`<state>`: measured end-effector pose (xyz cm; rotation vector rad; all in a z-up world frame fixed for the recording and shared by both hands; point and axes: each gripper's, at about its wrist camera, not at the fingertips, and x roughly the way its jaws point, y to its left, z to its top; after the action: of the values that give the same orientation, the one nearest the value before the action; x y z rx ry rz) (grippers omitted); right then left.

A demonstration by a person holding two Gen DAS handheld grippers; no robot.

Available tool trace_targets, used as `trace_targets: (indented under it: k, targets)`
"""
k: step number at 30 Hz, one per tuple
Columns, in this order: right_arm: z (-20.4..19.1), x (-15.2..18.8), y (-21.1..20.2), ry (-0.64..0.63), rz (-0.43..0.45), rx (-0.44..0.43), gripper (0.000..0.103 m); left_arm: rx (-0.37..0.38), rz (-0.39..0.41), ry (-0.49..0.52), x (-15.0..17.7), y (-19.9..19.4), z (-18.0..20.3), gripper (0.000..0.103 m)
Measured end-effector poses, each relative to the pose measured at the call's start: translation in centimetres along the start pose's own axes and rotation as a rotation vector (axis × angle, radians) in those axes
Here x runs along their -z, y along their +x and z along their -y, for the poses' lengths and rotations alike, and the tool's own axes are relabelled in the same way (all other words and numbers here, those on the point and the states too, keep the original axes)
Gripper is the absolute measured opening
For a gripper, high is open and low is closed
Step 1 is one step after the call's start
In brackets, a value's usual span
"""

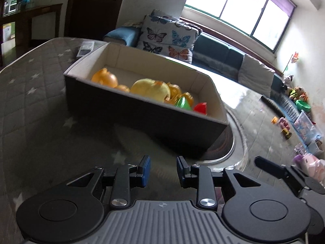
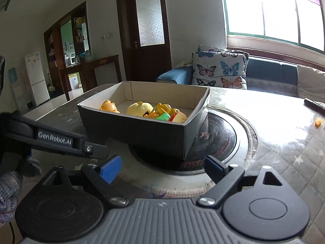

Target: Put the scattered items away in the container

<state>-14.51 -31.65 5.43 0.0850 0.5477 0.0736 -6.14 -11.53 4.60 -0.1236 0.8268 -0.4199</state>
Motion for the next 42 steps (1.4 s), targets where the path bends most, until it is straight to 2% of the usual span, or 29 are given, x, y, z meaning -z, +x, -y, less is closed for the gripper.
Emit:
trace_targets:
  k: [6,11,14,22,31,42]
  targets:
    - [-0.5,1.1,-0.6,0.004,-0.009,0.006,0.097,-0.057,-0.028,-0.027,1.9,-0.5,-1.1,0.033]
    - [-1.0,2.2,-0.9,0.005,-0.027,0.003,0.098,-0.082,-0.025,-0.036,3.1,-1.2,-1.7,0.033]
    - [-1.3,2.7,-1.1,0.001,-0.032,0.012,0.103,-0.103,-0.007,-0.019,3.7,-1.8,-1.5,0.033]
    - [-1.9,3.6,-1.7,0.024,-0.044,0.025,0.103,-0.134,0.066,-0.044,4.8,-3.6,-2.0,0.033]
    - [-3.1,4.5,-2.5,0.007,-0.042,0.05,0.103,-0.107,0.037,-0.037,6.0,-4.4,-2.1,0.032]
    - [-3.4,4.2,-2.5,0.006,-0.045,0.074,0.103,-0.119,0.036,-0.04,6.3,-4.9,-2.2,0.032]
